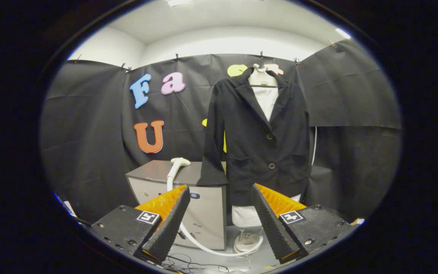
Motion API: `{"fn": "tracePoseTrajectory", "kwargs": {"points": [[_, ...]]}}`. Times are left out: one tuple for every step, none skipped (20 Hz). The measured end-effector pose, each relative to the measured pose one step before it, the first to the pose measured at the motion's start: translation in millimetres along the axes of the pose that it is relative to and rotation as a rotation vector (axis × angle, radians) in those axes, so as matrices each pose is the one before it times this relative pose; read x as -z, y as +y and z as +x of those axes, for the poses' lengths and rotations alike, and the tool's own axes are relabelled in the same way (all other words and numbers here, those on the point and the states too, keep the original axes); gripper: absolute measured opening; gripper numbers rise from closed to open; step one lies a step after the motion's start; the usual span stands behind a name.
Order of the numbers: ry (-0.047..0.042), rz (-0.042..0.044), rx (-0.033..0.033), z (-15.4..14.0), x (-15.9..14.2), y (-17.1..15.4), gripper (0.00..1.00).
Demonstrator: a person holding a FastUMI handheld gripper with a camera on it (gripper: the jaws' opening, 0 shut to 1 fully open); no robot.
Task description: Iron the clothes twice with a garment steamer, once on the left side and once on the right side.
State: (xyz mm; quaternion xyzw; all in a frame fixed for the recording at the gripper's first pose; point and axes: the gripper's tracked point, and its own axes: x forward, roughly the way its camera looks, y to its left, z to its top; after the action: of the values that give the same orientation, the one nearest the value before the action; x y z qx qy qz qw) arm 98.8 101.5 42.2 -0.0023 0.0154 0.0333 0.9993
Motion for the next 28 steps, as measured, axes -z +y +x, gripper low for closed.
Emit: {"fn": "tracePoseTrajectory", "kwargs": {"points": [[0.00595,-0.00216,-0.01338,17.21,-5.64,10.66,1.00],[0.00228,-0.00112,-0.01262,19.64,-4.97,10.03,1.00],[0.00901,-0.00525,-0.01263,20.06,-3.13,10.50,1.00],[0.01044,-0.00386,-0.01207,18.82,-3.05,9.11,1.00],[0.01530,-0.00118,-0.01460,19.12,-2.76,8.59,1.00],[0.01728,-0.00148,-0.01839,23.12,-3.67,12.75,1.00],[0.01000,-0.00045,-0.01658,19.08,-1.77,12.10,1.00],[0.00853,-0.00314,-0.01345,21.67,-2.64,10.89,1.00],[0.01196,-0.00240,-0.01131,21.52,0.41,9.34,1.00],[0.02381,-0.00137,-0.01030,20.97,1.51,9.14,1.00],[0.02679,-0.00314,-0.01543,20.80,2.29,9.60,1.00],[0.02865,0.00077,-0.01536,19.68,1.90,9.50,1.00],[0.02111,0.00136,-0.00903,19.93,2.74,9.06,1.00],[0.02829,-0.00187,-0.00457,18.90,3.39,5.58,1.00],[0.02206,-0.00182,-0.00692,19.49,2.38,7.05,1.00],[0.02052,-0.00305,-0.00031,18.59,0.03,4.03,1.00],[0.02187,-0.00362,0.00766,16.88,1.36,2.17,1.00],[0.02203,-0.00387,0.00482,15.81,1.22,2.13,1.00],[0.01631,-0.00330,-0.00048,14.60,0.36,4.19,1.00],[0.02039,-0.00198,0.00953,14.68,0.53,0.71,1.00],[0.02643,-0.00235,0.00297,14.22,2.87,0.85,0.99],[0.02631,-0.00195,0.00415,13.66,1.02,2.42,0.98],[0.03069,-0.00127,0.01169,13.09,3.64,-2.67,0.97],[0.02525,0.00251,0.01511,10.51,1.89,-2.44,0.96],[0.02917,0.00185,0.00078,9.30,2.11,2.59,0.94],[0.02315,-0.00067,0.00162,7.67,1.87,1.18,0.93],[0.01821,0.00383,0.00578,5.37,3.24,0.08,0.89],[0.01163,0.00913,0.00598,4.47,-0.70,-1.11,0.87]]}}
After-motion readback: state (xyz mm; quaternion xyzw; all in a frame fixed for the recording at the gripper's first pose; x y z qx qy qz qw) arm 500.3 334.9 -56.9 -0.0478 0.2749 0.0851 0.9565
